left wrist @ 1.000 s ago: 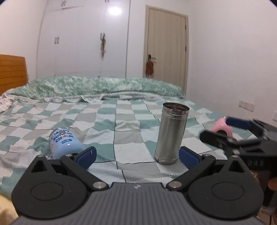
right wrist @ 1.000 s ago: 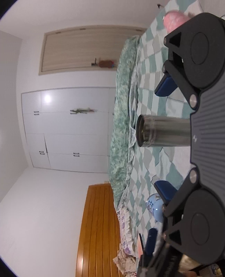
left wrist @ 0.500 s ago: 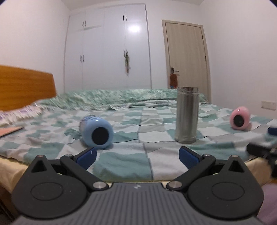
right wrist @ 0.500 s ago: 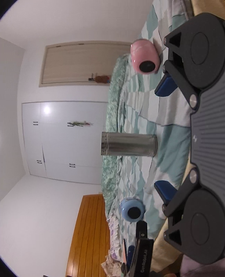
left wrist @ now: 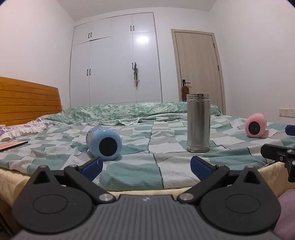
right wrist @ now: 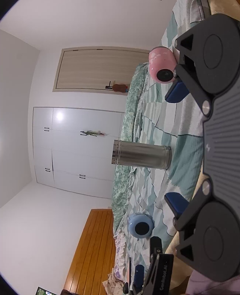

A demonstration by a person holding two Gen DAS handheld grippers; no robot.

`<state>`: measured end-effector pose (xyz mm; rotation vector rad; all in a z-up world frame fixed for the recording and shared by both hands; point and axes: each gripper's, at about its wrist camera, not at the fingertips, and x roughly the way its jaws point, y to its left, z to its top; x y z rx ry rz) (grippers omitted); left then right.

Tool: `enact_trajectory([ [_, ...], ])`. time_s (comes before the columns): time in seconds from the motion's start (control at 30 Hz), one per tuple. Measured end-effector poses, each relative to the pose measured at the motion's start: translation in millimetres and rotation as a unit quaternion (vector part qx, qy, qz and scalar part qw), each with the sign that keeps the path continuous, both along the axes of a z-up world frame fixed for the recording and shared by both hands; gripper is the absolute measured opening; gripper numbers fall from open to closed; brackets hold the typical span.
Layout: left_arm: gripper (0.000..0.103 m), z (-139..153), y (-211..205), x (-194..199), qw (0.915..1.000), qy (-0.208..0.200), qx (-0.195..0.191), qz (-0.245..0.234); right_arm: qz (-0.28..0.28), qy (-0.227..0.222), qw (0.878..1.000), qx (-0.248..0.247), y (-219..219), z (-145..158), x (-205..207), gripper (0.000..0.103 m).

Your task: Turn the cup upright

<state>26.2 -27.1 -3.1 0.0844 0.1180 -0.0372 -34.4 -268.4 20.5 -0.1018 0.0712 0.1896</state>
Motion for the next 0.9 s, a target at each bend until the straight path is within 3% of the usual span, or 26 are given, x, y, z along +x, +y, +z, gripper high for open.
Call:
enact_trajectory([
  [0.9,0.103,0.5,1.8,0.0,1.0000,-0.002,-0.006,-0.001,0.001,-0.001,1.000,-0.001,0.2,-0.6,0.3,0.103],
])
